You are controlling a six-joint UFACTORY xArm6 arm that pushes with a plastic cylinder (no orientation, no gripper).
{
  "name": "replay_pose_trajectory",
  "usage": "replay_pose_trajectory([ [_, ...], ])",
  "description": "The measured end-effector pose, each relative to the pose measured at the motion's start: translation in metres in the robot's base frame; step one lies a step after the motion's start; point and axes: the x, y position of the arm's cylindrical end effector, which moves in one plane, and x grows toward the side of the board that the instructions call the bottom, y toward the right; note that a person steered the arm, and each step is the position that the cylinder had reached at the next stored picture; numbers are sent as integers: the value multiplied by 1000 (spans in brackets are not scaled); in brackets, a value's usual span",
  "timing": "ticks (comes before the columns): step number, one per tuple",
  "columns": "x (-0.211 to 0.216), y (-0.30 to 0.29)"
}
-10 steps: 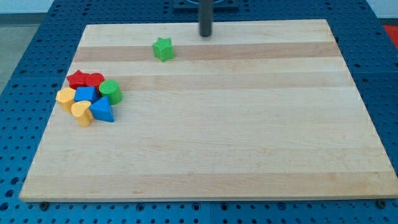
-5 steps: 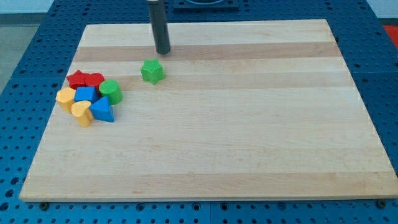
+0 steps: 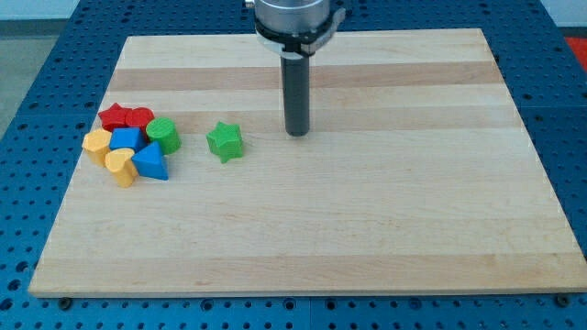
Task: Place green star to the bottom of the green circle
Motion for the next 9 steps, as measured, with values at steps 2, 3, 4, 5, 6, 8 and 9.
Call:
replay_pose_trajectory([
  [2,3,-71],
  [3,3,-97],
  [4,1,-87],
  [5,1,-73],
  [6,1,-86],
  [8,23,-95],
  [9,24,-130],
])
